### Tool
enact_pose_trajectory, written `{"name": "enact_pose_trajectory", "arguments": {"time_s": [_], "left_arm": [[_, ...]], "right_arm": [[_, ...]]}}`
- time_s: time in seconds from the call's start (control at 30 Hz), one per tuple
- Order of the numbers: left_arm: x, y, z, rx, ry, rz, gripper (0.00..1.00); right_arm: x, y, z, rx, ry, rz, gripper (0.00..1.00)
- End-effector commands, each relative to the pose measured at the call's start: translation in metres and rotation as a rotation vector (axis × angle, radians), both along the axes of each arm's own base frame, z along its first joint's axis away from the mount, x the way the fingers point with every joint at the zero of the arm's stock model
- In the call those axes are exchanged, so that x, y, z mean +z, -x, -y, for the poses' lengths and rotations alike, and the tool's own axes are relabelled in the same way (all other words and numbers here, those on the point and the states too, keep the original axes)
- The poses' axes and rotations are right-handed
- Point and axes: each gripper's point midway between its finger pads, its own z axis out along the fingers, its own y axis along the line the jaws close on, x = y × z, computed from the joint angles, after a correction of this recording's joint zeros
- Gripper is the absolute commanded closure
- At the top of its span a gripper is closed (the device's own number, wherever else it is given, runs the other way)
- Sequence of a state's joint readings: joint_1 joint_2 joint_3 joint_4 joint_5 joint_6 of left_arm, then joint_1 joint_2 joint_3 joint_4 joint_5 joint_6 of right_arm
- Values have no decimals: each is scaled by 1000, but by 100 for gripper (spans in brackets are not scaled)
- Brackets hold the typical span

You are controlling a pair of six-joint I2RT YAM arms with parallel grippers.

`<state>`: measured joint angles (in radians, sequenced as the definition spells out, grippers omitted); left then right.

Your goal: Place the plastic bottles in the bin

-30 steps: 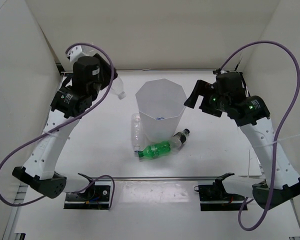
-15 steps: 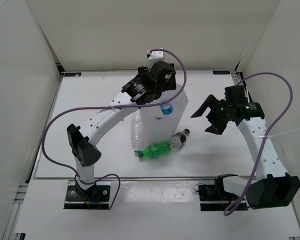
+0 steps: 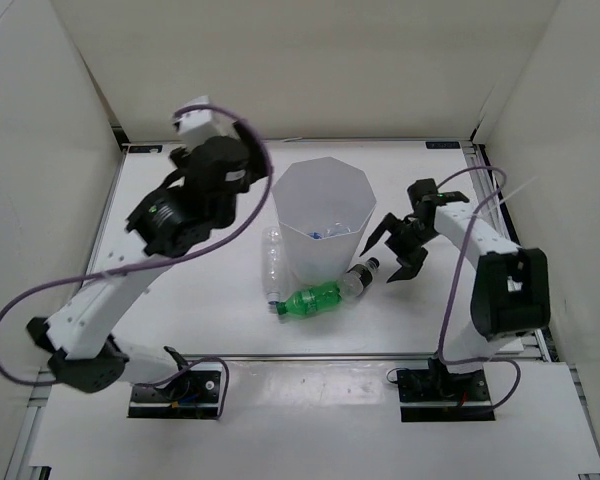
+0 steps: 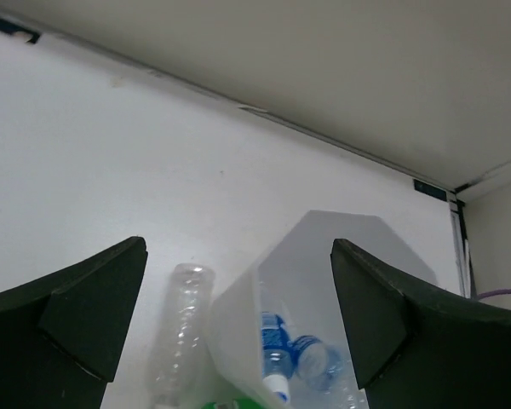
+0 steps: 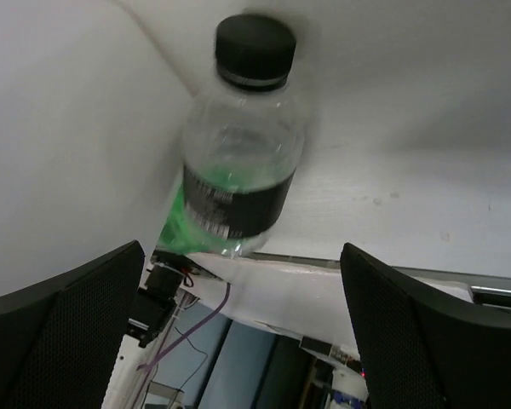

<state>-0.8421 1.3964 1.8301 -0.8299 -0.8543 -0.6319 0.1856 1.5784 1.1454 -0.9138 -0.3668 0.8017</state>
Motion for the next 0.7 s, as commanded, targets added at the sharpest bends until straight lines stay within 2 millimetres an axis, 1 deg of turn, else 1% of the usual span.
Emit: {"name": "enact_pose_trajectory", "arguments": {"time_s": [0.0, 0.03, 0.07, 0.1, 0.13, 0.17, 0.2, 0.23, 0.3, 0.33, 0.4, 0.43, 0.47, 0.5, 0.53, 0.57, 0.6, 0.63, 0.67], "left_arm": [[-50, 21, -46, 129, -16, -136, 0], [-65, 32, -54, 134, -21, -173, 0], [-78, 40, -65, 166, -20, -213, 0], [-99, 48, -69, 170, -46, -260, 0], [-102, 57, -76, 171, -30, -271, 0], [-111, 63, -81, 190, -13, -287, 0], [-121, 70, -85, 190, -21, -315, 0], [-134, 79, -92, 190, -28, -341, 0], [-145, 87, -97, 199, -18, -362, 0], [-154, 93, -103, 208, -21, -375, 0], [-161, 99, -106, 215, -11, -390, 0], [-163, 100, -107, 215, -12, -391, 0], [-164, 102, -109, 215, -11, -390, 0], [-168, 102, -111, 228, -19, -392, 0], [-170, 101, -110, 227, -15, -389, 0], [-174, 101, -110, 227, -15, -389, 0], [-174, 96, -105, 224, 6, -372, 0], [-176, 94, -103, 218, 6, -366, 0], [-188, 93, -102, 220, -9, -378, 0]], "right_arm": [[-28, 0, -11, 20, -10, -69, 1], [-35, 2, -18, 47, -8, -77, 1], [-46, 4, -23, 49, -9, -117, 1], [-52, 3, -26, 50, -7, -127, 1], [-57, 6, -29, 63, -1, -147, 4], [-66, 5, -29, 63, 3, -163, 7], [-71, 6, -32, 72, 5, -168, 11], [-72, 3, -33, 72, 5, -169, 20], [-79, 4, -30, 71, 22, -187, 26], [-79, 2, -28, 60, 21, -187, 32], [-78, 11, -17, 54, 47, -205, 39], [-73, 21, -8, 48, 72, -245, 50], [-59, 23, -4, 55, 82, -210, 54], [-49, 25, 3, 53, 97, -190, 57], [-25, 33, 8, 50, 110, -137, 58], [-10, 31, 16, 33, 133, -89, 60], [9, 28, 20, 19, 137, -33, 60], [41, 26, 23, 8, 135, 72, 60], [80, 15, 24, -3, 131, 177, 60]]}}
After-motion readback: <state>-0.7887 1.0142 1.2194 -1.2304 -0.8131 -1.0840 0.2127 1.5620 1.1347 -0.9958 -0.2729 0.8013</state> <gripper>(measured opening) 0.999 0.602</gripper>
